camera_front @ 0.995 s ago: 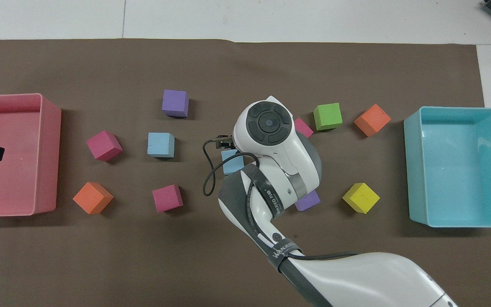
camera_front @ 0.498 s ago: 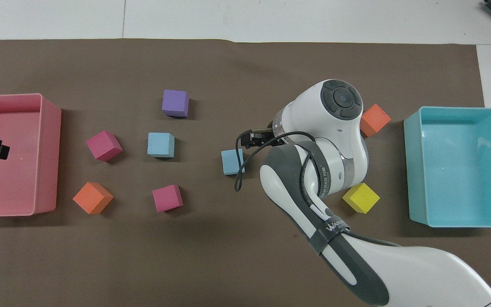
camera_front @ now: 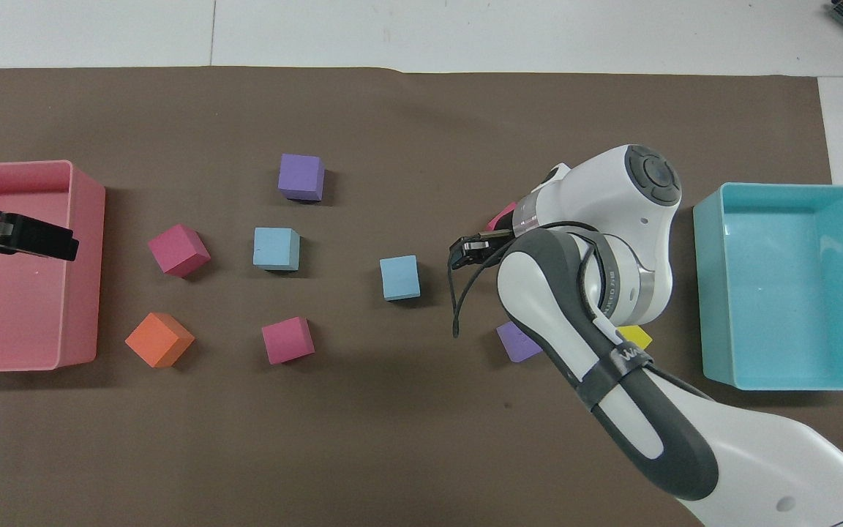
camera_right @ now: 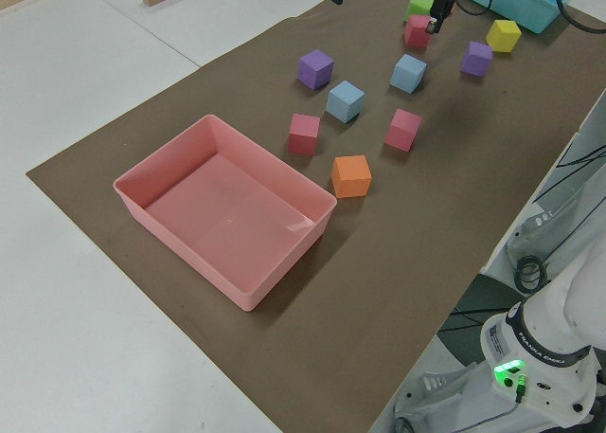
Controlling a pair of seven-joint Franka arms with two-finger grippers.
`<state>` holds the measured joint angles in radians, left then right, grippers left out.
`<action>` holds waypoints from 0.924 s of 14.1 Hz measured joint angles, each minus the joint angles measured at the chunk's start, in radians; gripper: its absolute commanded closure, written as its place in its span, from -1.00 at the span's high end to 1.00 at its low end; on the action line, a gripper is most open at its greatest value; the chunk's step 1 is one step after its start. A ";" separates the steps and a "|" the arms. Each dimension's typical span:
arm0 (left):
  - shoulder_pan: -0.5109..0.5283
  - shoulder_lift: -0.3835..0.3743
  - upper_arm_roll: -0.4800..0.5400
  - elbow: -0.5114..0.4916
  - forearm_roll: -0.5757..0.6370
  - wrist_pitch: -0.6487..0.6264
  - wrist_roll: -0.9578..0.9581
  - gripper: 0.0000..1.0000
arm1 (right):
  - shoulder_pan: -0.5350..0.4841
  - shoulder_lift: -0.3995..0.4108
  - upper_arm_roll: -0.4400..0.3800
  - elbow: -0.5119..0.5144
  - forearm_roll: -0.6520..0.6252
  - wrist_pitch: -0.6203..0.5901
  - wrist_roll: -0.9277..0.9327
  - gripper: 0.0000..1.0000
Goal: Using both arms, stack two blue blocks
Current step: 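Reach the left gripper to the other light-blue cube near the pink cube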
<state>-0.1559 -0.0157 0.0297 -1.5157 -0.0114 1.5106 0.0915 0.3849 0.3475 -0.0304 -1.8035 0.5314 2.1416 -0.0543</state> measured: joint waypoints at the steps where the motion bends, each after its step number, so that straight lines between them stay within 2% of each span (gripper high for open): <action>1: -0.015 0.001 0.000 -0.022 0.000 0.030 -0.021 1.00 | 0.000 0.000 0.002 -0.004 0.012 0.000 -0.004 -1.00; 7: -0.107 0.007 -0.003 -0.209 0.000 0.244 -0.124 1.00 | -0.006 0.001 0.000 -0.035 0.127 0.002 -0.042 -1.00; 13: -0.144 0.044 -0.003 -0.330 0.000 0.419 -0.143 1.00 | -0.028 0.015 -0.002 -0.070 0.235 0.006 -0.159 -1.00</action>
<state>-0.2997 0.0286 0.0269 -1.8459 -0.0115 1.9292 -0.0516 0.3567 0.3626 -0.0322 -1.8735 0.7664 2.1472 -0.2134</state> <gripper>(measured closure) 0.000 0.991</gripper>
